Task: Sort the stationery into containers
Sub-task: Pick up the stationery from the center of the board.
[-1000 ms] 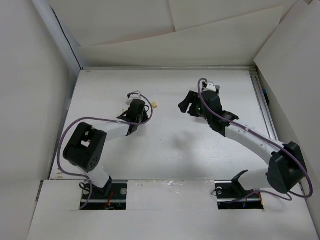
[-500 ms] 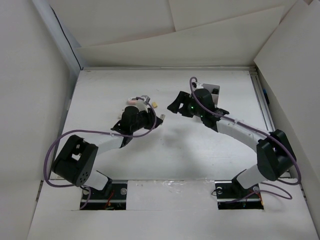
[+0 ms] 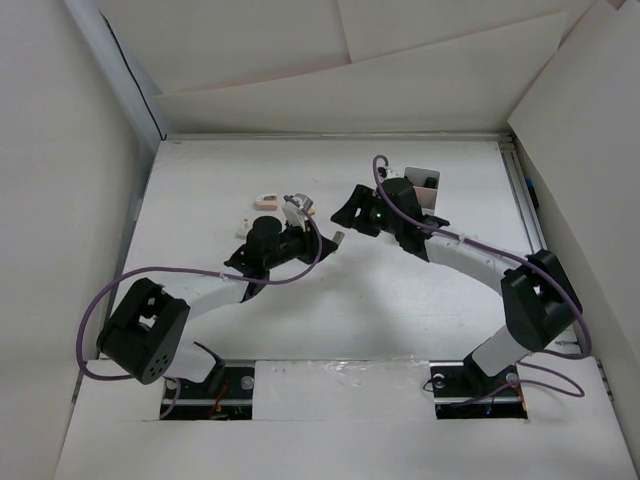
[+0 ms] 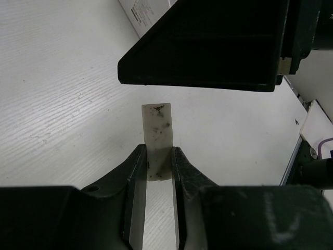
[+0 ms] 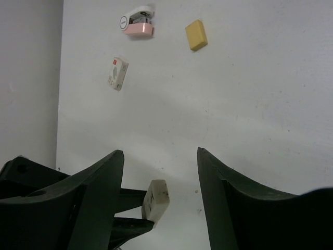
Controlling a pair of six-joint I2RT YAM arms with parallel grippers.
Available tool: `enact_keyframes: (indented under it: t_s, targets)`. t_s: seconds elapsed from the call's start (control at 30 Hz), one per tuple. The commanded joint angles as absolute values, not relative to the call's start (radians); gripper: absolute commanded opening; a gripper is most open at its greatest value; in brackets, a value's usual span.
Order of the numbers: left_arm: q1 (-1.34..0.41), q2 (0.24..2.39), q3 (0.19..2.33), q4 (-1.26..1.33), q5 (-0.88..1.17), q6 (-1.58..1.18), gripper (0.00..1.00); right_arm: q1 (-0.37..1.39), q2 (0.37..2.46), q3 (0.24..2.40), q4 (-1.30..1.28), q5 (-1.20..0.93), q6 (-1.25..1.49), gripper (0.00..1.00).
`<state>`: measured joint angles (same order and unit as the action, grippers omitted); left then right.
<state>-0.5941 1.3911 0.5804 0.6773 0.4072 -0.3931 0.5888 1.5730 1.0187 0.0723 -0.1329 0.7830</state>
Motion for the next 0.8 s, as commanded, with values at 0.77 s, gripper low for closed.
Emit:
enact_keyframes:
  t_s: [0.77]
  targets:
    - [-0.594,1.324,0.557,0.753,0.324,-0.4,0.01,0.641,1.575,0.994,0.129,-0.15,0.808,0.45]
